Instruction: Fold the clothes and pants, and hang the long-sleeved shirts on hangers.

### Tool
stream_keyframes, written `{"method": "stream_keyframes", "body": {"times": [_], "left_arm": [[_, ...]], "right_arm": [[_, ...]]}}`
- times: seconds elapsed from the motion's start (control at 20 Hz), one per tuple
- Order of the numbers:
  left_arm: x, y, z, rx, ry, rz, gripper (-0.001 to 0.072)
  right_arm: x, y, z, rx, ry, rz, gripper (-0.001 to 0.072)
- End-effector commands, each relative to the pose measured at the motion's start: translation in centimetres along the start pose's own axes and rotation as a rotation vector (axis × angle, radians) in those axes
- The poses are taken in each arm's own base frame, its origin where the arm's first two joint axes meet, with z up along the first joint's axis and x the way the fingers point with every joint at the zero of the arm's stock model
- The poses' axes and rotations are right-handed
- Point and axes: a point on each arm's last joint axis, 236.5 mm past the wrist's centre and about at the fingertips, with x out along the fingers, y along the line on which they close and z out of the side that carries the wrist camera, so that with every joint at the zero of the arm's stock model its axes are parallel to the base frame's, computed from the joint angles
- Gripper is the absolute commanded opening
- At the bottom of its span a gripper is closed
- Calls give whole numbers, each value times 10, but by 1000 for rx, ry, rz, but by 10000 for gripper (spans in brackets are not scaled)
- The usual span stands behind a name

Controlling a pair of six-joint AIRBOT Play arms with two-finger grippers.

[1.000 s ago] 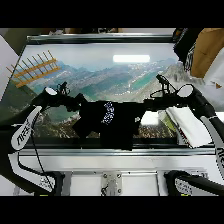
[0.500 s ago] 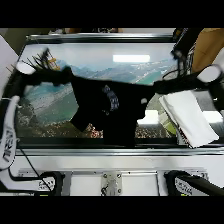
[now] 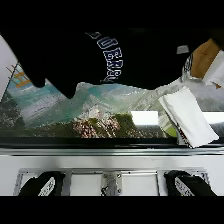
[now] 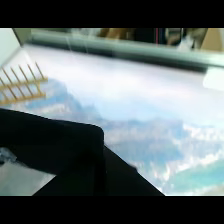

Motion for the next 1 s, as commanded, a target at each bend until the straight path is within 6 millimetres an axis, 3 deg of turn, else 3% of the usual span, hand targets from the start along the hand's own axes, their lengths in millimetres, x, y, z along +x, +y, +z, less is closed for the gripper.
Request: {"method": "stream_keyframes", "body": {"times": [0.0, 0.1, 0.2, 0.35, 0.5, 0.65, 0.75, 0.9, 0.95], "left_arm": [[-55, -48, 34, 100, -171, -18, 6], [-64, -47, 37, 92, -228, 0, 6], [-63, -32, 31, 78, -247, 47, 7], [-33, 9, -5, 19, -161, 104, 7], [20, 61, -70, -93, 36, 134, 7], [81, 134, -146, -216, 217, 201, 7], [127, 183, -189, -238, 263, 247, 7], [205, 234, -244, -171, 332, 253, 7], [227, 244, -263, -179, 368, 239, 10]], "right_arm": [[-49, 28, 28, -18, -129, 3, 11], [-58, 33, 30, -2, -146, 7, 11], [-56, 32, 27, 28, -132, 8, 11], [-21, 14, 1, 103, -1, 7, 11], [48, -23, -57, 198, 238, 2, 11], [137, -71, -152, 284, 521, -33, 11], [193, -115, -218, 292, 662, -103, 12], [263, -162, -271, 360, 648, -155, 21], [278, -170, -281, 377, 627, -163, 104]]}}
